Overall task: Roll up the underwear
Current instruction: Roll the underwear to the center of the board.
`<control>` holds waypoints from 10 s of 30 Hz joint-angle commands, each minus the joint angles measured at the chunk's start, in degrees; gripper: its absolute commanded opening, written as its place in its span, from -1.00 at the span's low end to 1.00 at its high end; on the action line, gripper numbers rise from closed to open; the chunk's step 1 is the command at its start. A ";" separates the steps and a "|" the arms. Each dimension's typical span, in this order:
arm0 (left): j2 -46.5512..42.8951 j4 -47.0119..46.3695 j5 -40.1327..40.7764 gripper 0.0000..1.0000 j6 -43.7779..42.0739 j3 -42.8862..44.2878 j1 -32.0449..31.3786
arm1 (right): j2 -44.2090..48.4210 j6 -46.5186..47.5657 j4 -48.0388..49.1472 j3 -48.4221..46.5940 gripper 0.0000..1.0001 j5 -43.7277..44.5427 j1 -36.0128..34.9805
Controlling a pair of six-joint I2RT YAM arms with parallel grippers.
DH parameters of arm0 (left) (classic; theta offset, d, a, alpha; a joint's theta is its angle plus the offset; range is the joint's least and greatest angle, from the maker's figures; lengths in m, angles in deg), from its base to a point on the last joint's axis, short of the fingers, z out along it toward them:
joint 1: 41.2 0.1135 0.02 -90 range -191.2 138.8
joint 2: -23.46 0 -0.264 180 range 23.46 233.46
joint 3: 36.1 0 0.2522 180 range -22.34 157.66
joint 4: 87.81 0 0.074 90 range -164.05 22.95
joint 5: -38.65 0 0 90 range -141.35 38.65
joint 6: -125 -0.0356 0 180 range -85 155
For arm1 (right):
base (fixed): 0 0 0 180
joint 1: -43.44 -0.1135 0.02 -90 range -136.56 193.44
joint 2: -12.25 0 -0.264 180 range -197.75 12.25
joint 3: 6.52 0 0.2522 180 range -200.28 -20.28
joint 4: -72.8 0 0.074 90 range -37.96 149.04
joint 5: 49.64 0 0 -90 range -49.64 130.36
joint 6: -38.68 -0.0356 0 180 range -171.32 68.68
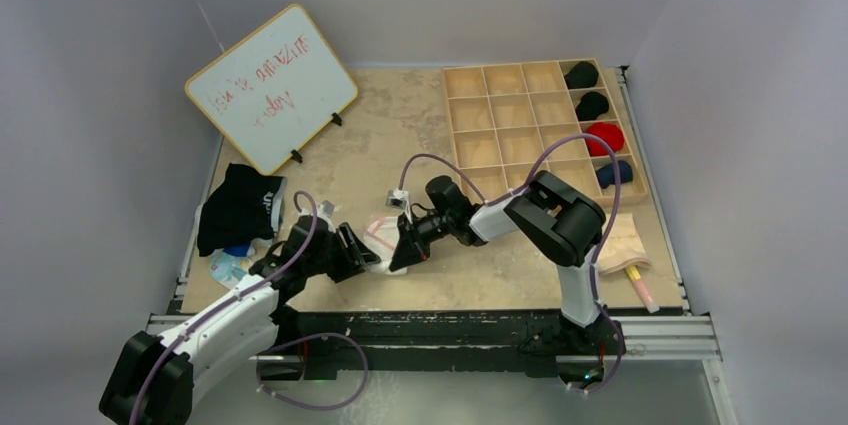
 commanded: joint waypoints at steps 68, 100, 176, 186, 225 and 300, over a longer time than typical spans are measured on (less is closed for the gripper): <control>16.26 6.49 4.15 -0.36 1.09 9.35 -0.08 | 17.25 45.97 -0.15 14.79 -0.83 36.11 -16.38; -9.61 12.59 0.33 0.23 1.64 2.79 -0.06 | -6.63 -3.15 -18.91 -8.97 -0.71 -6.22 1.26; 3.99 8.62 6.86 0.10 3.83 6.06 -0.01 | 17.46 45.73 -8.57 8.74 -0.85 29.63 -14.23; 3.27 5.35 6.86 0.25 5.20 4.19 0.02 | 16.67 34.09 -21.28 1.54 -0.82 19.61 -14.26; -13.49 16.81 -1.62 0.19 6.28 2.07 0.09 | -4.35 -5.45 -18.19 -6.19 -0.64 1.08 -1.82; -2.23 20.08 2.71 0.11 3.05 13.08 0.02 | 15.64 22.58 -10.41 8.69 -0.82 20.14 -12.62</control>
